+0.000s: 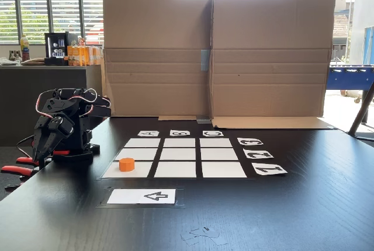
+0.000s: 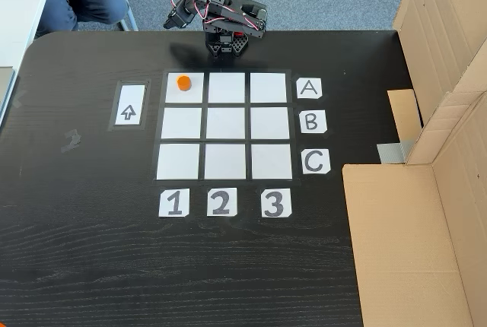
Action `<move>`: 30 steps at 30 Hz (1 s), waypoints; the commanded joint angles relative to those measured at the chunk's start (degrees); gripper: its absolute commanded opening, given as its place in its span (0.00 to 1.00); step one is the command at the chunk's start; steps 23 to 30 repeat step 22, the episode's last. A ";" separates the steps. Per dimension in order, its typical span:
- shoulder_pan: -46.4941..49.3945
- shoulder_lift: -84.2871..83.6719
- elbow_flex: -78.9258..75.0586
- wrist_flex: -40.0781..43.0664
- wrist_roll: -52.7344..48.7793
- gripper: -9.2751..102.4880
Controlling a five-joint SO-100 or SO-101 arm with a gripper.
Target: Pick up the round, orange token and place it in the grid on square A1.
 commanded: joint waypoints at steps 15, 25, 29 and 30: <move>-0.18 0.35 0.09 -0.88 -0.44 0.13; -0.26 0.35 0.00 -0.88 -0.44 0.13; -0.26 0.35 0.00 -0.88 -0.44 0.13; -0.26 0.35 0.00 -0.88 -0.44 0.13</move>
